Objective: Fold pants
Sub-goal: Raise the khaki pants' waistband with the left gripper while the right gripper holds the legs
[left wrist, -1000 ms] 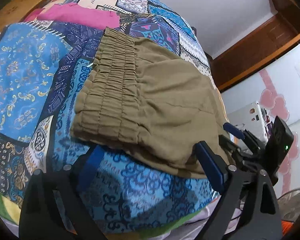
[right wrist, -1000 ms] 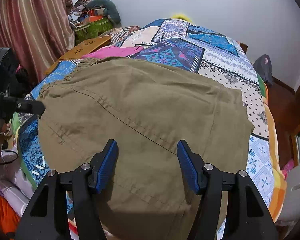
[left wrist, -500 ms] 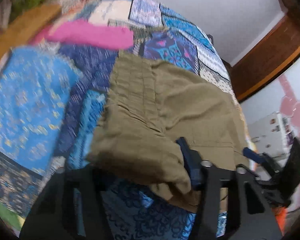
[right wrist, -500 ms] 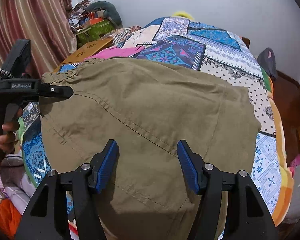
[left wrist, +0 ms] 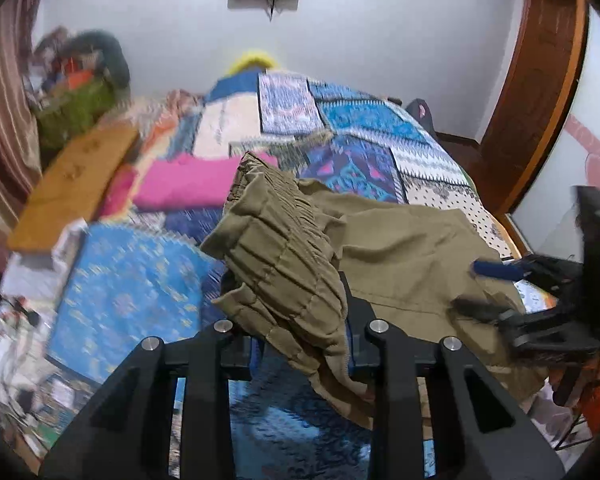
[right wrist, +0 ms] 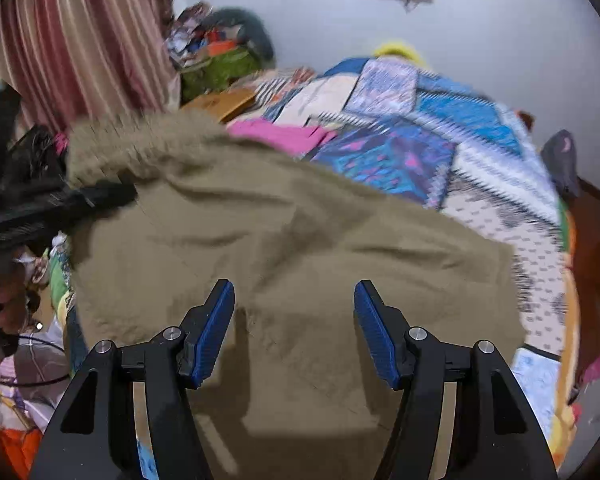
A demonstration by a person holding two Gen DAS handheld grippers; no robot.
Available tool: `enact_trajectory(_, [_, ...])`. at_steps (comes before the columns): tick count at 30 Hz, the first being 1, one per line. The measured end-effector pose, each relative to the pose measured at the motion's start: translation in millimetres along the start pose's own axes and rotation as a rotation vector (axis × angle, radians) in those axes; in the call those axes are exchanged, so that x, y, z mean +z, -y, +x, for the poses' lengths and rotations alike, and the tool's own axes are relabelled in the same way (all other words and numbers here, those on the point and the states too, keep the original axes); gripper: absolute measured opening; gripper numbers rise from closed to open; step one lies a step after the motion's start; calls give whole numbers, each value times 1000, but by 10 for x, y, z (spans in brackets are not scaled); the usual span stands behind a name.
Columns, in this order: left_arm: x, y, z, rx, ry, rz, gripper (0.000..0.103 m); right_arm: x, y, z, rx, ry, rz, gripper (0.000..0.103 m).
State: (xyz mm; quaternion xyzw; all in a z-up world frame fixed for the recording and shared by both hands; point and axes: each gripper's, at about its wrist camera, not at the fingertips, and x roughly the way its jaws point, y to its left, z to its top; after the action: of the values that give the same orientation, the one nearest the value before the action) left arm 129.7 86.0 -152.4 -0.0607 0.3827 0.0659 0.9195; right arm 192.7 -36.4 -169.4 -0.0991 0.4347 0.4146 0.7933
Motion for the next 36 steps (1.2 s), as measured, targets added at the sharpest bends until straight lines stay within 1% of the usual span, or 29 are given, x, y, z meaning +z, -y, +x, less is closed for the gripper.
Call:
enact_trajectory(3, [21,101,-204,41,51,76,30,8,-174,224,54,-52,-37,57])
enact_trajectory(4, [11,144,-253,54,62,96,29,24,-242,251,56,-58,-59,57])
enact_trajectory(7, [-19,305,-355,104,100,177,29,49,-342,227,52,-51,-107,56])
enact_trajectory(9, [-10,367,-391,109,111,202,29,39,-304,142,60,-37,-95,56])
enact_trajectory(12, [51,427,-402,81,115,197,29,-18,-182,-120,54,18,-51,56])
enact_trajectory(14, [94,485,-424,67,122,199,29,-98,-98,-297,27,55,-23,56])
enact_trajectory(16, [124,561,-442,60,132,214,29,-246,62,-506,-19,82,13,56])
enact_trajectory(20, [141,760,-494,52,152,260,29,-581,372,-797,-101,95,113,56])
enact_trajectory(23, [145,918,-529,39,159,290,29,-837,554,-947,-137,100,199,56])
enact_trajectory(26, [151,1052,-527,21,159,310,29,-1122,717,-1016,-149,91,300,56])
enact_trajectory(29, [164,1150,-514,-2,151,317,29,-1301,837,-918,-133,58,395,56])
enact_trajectory(32, [179,1263,-485,-20,147,337,29,-1379,821,-797,-138,27,402,56])
enact_trajectory(36, [168,1433,-430,-50,134,379,30,-1398,838,-792,-118,31,422,56])
